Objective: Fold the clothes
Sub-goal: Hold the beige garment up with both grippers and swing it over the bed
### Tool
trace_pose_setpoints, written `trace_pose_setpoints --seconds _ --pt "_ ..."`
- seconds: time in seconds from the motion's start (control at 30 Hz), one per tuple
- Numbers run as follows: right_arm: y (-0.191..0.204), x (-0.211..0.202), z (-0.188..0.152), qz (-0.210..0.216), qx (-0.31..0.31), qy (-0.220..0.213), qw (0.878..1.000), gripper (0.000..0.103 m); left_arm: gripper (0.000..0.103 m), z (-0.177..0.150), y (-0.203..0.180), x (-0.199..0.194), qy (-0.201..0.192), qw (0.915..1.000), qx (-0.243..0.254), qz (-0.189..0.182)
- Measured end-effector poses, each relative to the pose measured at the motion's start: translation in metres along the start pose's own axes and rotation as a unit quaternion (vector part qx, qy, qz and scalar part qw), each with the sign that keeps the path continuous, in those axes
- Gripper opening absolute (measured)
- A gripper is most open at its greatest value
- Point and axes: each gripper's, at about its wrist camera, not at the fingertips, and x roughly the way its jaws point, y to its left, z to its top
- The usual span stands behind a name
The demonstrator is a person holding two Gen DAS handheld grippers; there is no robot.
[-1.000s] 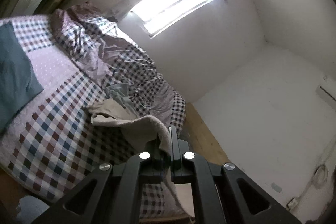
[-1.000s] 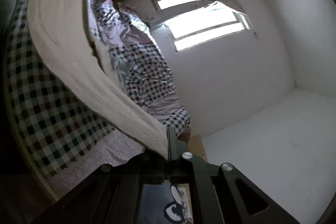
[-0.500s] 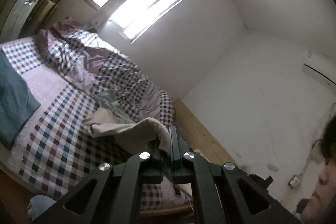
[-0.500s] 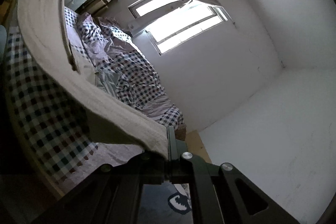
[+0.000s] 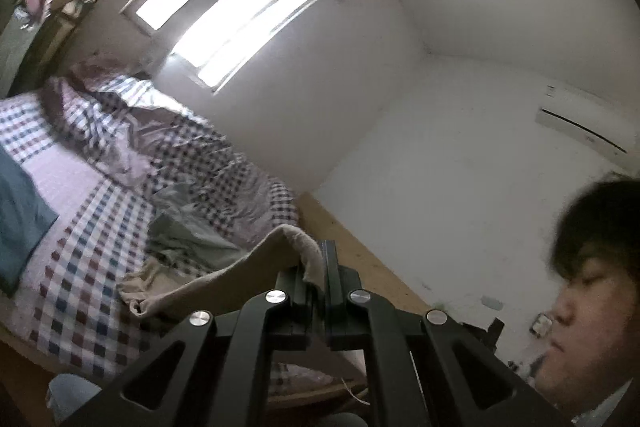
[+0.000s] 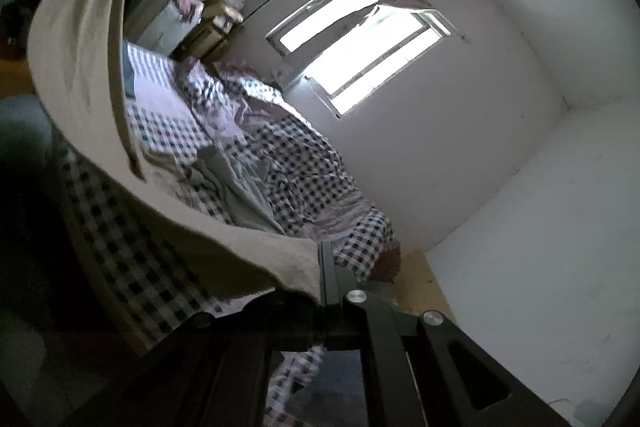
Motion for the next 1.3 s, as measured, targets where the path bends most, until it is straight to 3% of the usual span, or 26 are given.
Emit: trace_pose_setpoints --seconds 0.17,0.3,0.37,0.7,0.9,1.07,1.17,1.27,1.3 --pt "-0.002 0.023 -0.017 0.034 0.023 0.031 0.999 0.000 0.002 0.003 0.019 0.016 0.025 0.9987 -0.043 0.013" --pt "0.010 0.055 -0.033 0.067 0.015 0.082 0.994 0.000 0.002 0.000 0.038 0.045 0.072 0.9930 -0.083 0.043" --pt "0.011 0.067 -0.037 0.078 0.018 0.087 0.993 0.000 0.002 -0.002 0.049 0.063 0.092 0.9892 -0.100 0.055" --pt "0.000 0.147 -0.045 0.109 0.027 0.115 0.987 0.000 0.002 0.001 0.111 0.114 0.112 0.9749 -0.165 0.099" --pt "0.001 0.229 -0.059 0.143 0.028 0.147 0.978 0.000 0.002 -0.005 0.176 0.156 0.130 0.9581 -0.211 0.143" --pt "0.018 0.317 -0.084 0.196 0.039 0.180 0.963 0.000 0.002 -0.022 0.256 0.215 0.162 0.9349 -0.249 0.194" --pt "0.045 0.378 -0.117 0.227 0.029 0.226 0.947 0.000 0.002 -0.046 0.314 0.249 0.185 0.9098 -0.279 0.245" --pt "0.075 0.419 -0.153 0.248 0.011 0.275 0.929 0.000 0.002 -0.080 0.356 0.257 0.195 0.8795 -0.314 0.300" --pt "0.085 0.423 -0.165 0.254 0.004 0.292 0.922 0.000 0.002 -0.089 0.361 0.255 0.196 0.8759 -0.318 0.306"
